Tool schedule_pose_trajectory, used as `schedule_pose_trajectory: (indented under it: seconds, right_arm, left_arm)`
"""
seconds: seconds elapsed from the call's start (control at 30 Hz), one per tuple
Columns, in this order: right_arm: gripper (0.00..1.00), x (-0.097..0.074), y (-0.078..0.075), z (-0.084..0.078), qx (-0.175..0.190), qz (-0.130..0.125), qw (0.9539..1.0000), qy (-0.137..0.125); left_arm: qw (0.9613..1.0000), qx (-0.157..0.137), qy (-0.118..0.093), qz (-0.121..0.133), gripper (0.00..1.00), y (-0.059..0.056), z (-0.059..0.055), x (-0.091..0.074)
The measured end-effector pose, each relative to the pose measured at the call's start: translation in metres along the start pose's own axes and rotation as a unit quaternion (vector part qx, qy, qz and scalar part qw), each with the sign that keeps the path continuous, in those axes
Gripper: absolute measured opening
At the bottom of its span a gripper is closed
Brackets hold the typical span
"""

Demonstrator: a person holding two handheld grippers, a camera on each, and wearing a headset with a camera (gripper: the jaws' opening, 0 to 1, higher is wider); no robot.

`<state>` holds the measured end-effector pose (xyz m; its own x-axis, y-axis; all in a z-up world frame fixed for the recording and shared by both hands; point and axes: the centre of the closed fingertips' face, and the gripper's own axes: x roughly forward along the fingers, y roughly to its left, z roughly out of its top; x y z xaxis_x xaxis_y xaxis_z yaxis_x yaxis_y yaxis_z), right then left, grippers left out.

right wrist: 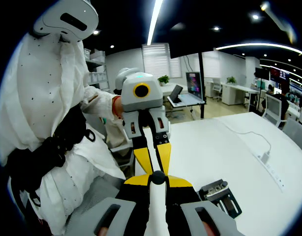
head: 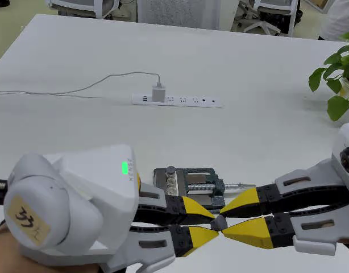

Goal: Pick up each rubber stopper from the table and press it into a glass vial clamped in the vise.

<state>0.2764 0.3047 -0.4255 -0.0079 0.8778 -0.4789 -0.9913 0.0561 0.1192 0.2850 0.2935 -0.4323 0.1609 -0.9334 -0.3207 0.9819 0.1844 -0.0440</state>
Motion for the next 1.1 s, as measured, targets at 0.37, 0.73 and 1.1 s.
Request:
schedule_pose_trajectory:
  seconds: [0.37, 0.73, 1.1]
  right_arm:
    - [0.06, 0.003, 0.000, -0.003, 0.007, 0.001, 1.0000, 0.002]
    - [0.06, 0.006, 0.001, 0.000, 0.009, 0.005, 0.9999, -0.001]
    - [0.06, 0.004, -0.007, 0.005, 0.015, -0.014, 0.9998, -0.005]
  left_arm:
    - [1.0000, -0.002, 0.001, 0.001, 0.04, -0.001, -0.004, 0.000]
    - [1.0000, -0.003, -0.005, 0.008, 0.10, -0.002, -0.005, -0.002]
    - [0.9994, -0.013, -0.004, 0.032, 0.17, 0.003, -0.014, -0.010]
